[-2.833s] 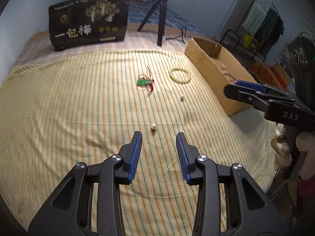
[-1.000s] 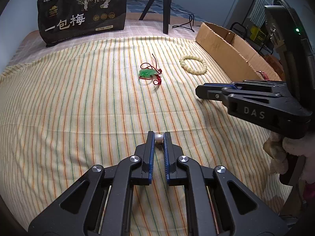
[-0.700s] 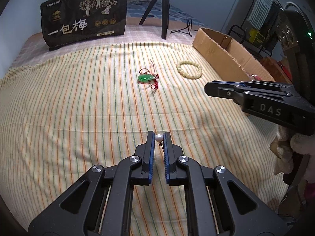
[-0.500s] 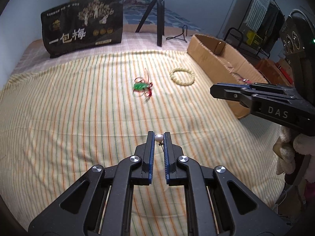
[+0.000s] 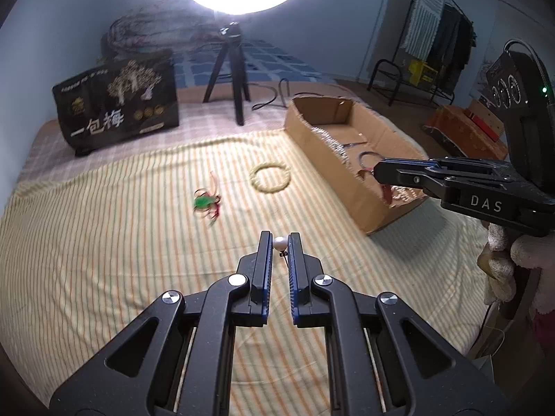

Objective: Organize jewelry
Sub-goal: 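Carry the pearl and the earring with both grippers over the cardboard box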

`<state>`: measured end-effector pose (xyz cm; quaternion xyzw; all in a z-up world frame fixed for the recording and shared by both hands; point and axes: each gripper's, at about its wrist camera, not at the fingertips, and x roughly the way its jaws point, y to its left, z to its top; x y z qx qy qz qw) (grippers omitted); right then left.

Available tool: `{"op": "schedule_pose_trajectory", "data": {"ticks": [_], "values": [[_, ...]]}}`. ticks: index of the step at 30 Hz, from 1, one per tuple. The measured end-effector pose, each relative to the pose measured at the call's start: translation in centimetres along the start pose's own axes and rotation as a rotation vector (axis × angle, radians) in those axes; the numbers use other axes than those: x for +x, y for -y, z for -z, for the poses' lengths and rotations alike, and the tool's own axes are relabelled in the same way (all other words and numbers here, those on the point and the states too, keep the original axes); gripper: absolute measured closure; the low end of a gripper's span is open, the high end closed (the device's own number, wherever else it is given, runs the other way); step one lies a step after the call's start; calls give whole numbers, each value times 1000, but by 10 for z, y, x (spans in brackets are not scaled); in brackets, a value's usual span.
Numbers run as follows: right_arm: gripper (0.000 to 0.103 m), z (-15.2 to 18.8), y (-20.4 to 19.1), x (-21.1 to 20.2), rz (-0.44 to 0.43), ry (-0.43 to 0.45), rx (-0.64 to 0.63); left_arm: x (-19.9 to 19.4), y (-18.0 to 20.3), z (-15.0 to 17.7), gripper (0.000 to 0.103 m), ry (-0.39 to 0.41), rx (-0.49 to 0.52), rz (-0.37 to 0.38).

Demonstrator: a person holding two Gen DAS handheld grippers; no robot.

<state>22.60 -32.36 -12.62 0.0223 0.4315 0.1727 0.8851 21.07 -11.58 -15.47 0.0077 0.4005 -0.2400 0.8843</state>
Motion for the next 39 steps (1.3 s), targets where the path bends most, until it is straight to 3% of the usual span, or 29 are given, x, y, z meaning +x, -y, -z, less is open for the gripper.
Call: {"op": "schedule_pose_trajectory", "data": {"ticks": [17, 39], "values": [[95, 11, 78, -48, 96, 61, 82, 25, 54, -36, 96, 15, 74, 52], [95, 10, 131, -44, 137, 74, 114, 88, 108, -113, 96, 43, 119, 89]]}}
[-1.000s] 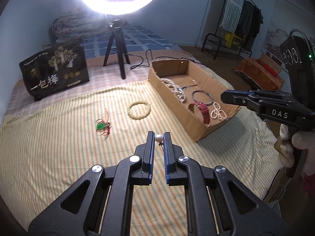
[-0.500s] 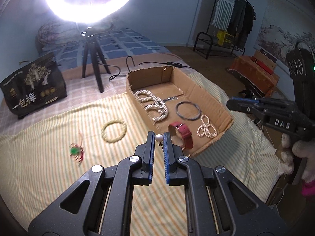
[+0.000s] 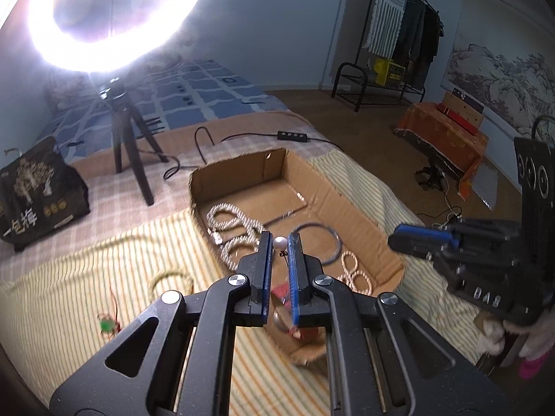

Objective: Organize jewelry
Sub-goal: 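Carry the pearl and the earring with both grippers over the cardboard box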

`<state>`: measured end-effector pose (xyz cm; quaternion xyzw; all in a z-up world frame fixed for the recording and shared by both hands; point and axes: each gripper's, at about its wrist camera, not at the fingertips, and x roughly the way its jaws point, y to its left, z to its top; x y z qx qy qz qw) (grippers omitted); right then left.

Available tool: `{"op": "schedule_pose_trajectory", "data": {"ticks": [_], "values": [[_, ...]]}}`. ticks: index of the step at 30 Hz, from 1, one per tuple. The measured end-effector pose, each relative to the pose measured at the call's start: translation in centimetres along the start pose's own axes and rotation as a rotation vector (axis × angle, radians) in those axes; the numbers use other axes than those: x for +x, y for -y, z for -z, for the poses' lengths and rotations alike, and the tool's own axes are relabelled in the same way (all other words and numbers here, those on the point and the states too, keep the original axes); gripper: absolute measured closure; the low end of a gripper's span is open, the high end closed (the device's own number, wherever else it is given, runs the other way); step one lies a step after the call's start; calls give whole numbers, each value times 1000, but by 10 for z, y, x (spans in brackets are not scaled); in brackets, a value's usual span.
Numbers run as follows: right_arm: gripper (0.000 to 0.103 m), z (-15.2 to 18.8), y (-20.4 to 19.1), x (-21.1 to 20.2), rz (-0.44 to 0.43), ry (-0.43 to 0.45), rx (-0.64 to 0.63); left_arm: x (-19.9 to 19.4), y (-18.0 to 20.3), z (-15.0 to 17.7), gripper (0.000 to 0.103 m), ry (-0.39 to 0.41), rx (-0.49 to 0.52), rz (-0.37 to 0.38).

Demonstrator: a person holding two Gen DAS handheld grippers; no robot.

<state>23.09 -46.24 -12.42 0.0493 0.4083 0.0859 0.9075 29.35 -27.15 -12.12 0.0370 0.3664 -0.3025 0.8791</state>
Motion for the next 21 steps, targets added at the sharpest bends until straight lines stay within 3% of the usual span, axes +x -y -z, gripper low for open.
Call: {"op": "schedule_pose_trajectory", "data": {"ticks": [21], "values": [[94, 5, 15, 32, -12, -29, 13, 49, 11, -26, 96, -5, 5, -5]]}}
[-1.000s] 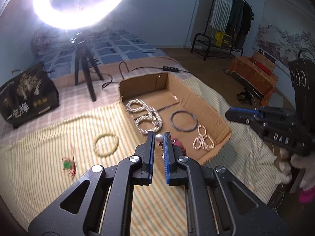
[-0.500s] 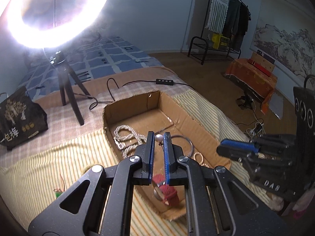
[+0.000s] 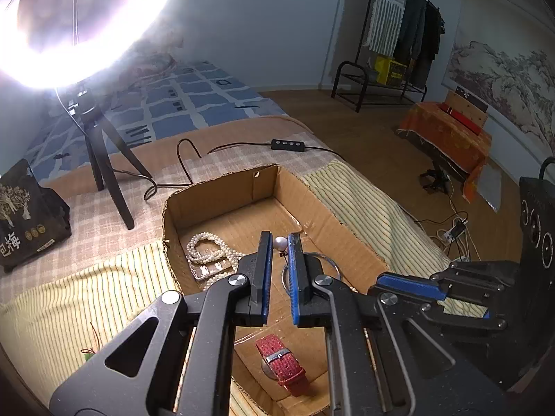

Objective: Organize jewelry
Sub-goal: 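Carry the pearl and the earring with both grippers over the cardboard box, then open left gripper to drop the pearl while right gripper releases the earring into the box, then withdraw both open grippers from the box back over the bed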

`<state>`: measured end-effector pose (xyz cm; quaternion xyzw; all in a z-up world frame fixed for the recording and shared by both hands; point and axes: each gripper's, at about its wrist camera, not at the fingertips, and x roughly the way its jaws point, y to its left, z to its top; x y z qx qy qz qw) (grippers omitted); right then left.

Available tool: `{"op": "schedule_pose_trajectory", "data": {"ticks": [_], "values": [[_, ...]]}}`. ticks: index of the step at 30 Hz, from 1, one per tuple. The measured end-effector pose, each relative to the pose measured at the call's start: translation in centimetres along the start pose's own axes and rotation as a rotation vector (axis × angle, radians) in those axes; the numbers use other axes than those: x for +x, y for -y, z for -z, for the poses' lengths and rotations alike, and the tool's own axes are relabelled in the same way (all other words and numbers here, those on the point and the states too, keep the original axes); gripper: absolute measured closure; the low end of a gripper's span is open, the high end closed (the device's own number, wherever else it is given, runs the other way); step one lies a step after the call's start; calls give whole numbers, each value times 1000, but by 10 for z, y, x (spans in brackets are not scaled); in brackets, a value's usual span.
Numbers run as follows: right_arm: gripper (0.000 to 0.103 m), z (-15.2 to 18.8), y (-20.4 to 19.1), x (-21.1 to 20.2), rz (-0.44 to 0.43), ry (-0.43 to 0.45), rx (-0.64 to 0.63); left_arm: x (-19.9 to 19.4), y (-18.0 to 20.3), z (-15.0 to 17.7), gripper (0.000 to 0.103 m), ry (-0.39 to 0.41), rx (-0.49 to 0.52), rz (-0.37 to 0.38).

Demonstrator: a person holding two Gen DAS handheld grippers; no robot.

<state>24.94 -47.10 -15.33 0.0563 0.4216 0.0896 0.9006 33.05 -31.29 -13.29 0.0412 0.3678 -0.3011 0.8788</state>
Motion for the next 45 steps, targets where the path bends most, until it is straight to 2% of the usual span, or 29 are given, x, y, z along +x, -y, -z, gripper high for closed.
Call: {"op": "schedule_pose_trajectory", "data": {"ticks": [5, 7, 12, 13, 15, 17, 20, 21, 25, 30, 35, 38, 45], "values": [[91, 1, -2, 4, -7, -5, -5, 0, -1, 0, 96, 1, -3, -3], [81, 1, -3, 4, -7, -1, -6, -1, -2, 0, 96, 6, -4, -5], [70, 2, -9, 3, -2, -2, -30, -4, -3, -2, 96, 9, -8, -12], [63, 3, -10, 3, 0, -3, -34, -4, -3, -2, 96, 9, -9, -13], [50, 4, -11, 3, 11, 1, -42, -6, -4, -2, 89, 9, -9, -16], [44, 4, -12, 1, 18, 10, -45, -9, -3, -2, 62, 21, -8, -24], [31, 6, -13, -1, 27, 15, -43, -13, -4, -3, 59, 42, -2, -38], [23, 6, -13, -1, 32, 16, -44, -14, -4, -3, 59, 42, -3, -38], [15, 7, -16, -4, 48, 29, -50, -20, -6, -4, 43, 59, -7, -46], [1, 6, -19, -6, 73, 39, -51, -26, -8, -6, 34, 74, -7, -54], [0, 6, -22, -10, 91, 48, -49, -34, -10, -6, 31, 82, -5, -60], [0, 6, -23, -11, 94, 45, -47, -39, -12, -5, 23, 90, -5, -62], [0, 5, -28, -16, 101, 46, -47, -55, -14, -6, 23, 110, -5, -65]]}}
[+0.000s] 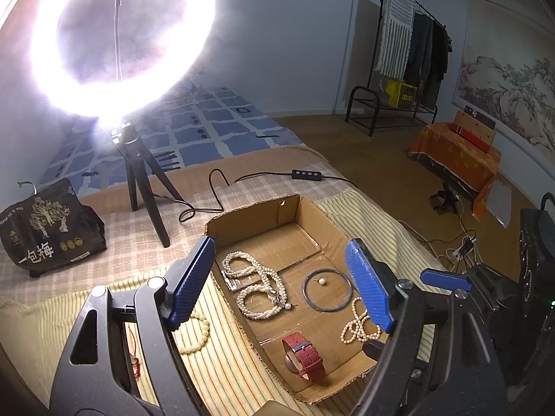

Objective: Organize jewelry
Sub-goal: 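Withdraw both open grippers from the box back over the bed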

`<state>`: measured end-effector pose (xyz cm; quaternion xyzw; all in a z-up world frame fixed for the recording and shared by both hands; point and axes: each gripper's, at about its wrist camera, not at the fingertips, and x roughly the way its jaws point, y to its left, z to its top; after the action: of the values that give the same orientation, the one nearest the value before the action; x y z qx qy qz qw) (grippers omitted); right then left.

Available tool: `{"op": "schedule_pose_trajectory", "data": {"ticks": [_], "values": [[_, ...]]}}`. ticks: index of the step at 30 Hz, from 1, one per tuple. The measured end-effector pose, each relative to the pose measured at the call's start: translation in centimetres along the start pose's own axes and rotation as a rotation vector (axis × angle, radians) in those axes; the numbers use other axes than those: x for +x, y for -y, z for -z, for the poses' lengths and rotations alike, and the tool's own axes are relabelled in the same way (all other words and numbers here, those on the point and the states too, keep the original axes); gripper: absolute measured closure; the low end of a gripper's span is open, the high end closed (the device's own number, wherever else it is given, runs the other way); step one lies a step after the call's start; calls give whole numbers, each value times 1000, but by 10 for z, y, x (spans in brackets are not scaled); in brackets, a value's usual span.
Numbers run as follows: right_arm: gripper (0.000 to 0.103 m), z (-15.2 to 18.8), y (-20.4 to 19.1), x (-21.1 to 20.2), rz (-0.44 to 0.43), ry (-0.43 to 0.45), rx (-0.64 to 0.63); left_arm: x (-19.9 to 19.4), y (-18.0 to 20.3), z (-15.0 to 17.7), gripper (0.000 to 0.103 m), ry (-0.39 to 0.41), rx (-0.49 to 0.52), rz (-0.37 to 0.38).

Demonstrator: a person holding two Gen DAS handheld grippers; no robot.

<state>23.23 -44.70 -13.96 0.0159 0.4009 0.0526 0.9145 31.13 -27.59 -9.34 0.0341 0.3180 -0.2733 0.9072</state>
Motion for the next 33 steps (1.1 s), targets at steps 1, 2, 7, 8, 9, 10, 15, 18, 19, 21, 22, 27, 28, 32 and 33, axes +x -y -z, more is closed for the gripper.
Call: {"op": "schedule_pose_trajectory", "data": {"ticks": [1, 2, 7, 8, 9, 10, 15, 18, 19, 21, 22, 27, 28, 32, 33], "values": [[0, 0, -1, 0, 0, 0, 0, -1, 0, 0, 23, 1, 0, -1], [0, -1, -2, -2, 0, 1, -2, -4, -1, 0, 22, 4, 1, -2], [0, -4, -11, -9, 0, 6, -11, -17, -6, -1, 22, 19, 2, -11], [0, -5, -13, -10, -3, 7, -12, -20, -7, -2, 22, 22, 1, -13], [0, -5, -15, -12, -4, 9, -14, -23, -9, -2, 22, 26, 0, -15], [0, -6, -16, -13, -6, 10, -15, -25, -11, -2, 22, 28, -1, -17], [0, -12, -27, -20, -15, 20, -20, -41, -25, -2, 22, 46, -14, -33], [0, -16, -34, -21, -21, 23, -21, -50, -36, 0, 22, 52, -24, -45], [0, -17, -36, -21, -23, 23, -21, -52, -38, 0, 22, 53, -27, -48], [0, -19, -40, -21, -27, 24, -20, -58, -47, 2, 22, 58, -33, -58], [0, -20, -44, -21, -32, 25, -18, -60, -49, 3, 22, 59, -35, -61], [0, -26, -55, -19, -57, 19, -4, -72, -67, 10, 22, 61, -47, -81], [0, -27, -57, -17, -60, 18, 0, -73, -69, 11, 22, 60, -48, -84], [0, -35, -66, -13, -98, 10, 36, -83, -90, 20, 22, 56, -66, -106], [0, -37, -68, -11, -108, 4, 41, -86, -97, 23, 22, 54, -74, -112]]}}
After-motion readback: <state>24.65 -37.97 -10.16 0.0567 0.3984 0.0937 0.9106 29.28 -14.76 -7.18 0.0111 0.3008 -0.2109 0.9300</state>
